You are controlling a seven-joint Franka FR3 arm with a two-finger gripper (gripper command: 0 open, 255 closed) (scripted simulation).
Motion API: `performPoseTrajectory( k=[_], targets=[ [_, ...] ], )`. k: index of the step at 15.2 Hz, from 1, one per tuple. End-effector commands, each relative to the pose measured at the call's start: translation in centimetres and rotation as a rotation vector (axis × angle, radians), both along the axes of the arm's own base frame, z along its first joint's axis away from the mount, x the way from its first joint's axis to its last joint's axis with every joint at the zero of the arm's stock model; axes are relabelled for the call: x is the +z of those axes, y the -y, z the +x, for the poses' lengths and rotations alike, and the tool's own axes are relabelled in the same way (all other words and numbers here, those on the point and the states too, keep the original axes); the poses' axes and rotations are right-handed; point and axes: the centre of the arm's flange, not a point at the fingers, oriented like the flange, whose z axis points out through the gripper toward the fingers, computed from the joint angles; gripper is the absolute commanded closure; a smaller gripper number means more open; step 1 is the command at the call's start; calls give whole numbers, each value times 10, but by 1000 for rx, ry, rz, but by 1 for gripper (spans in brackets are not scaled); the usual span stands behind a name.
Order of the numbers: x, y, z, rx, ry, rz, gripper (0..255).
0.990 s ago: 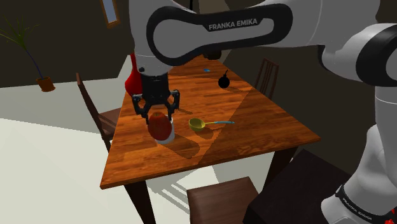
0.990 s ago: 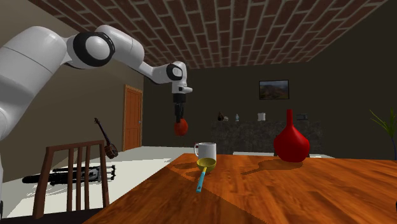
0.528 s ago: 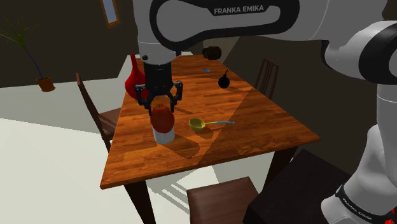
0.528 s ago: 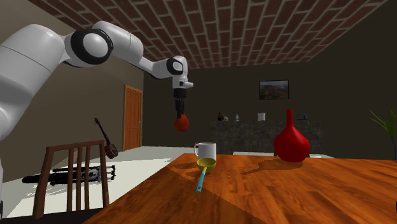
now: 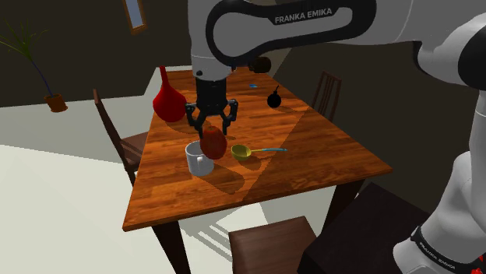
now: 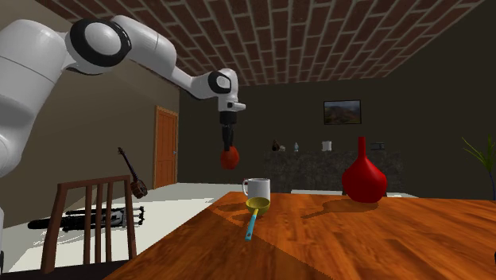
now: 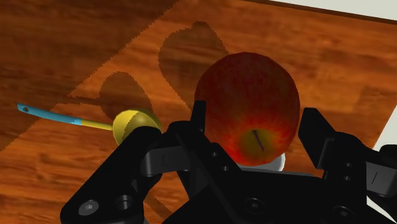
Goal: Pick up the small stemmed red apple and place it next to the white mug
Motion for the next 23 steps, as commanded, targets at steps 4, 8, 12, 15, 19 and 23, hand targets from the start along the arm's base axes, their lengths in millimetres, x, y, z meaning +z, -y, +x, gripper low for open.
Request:
performPoseTrajectory(
  k=[4,8,12,15,19,23],
  targets=[
    [-27,0,-1,0,0,0,255],
    [-48,0,-1,0,0,0,255],
    [-69,0,-1,0,0,0,255],
    [-85,0,-1,0,0,0,255],
    [-106,0,-1,0,0,0,255],
    [-127,0,-1,0,0,0,255]
  ],
)
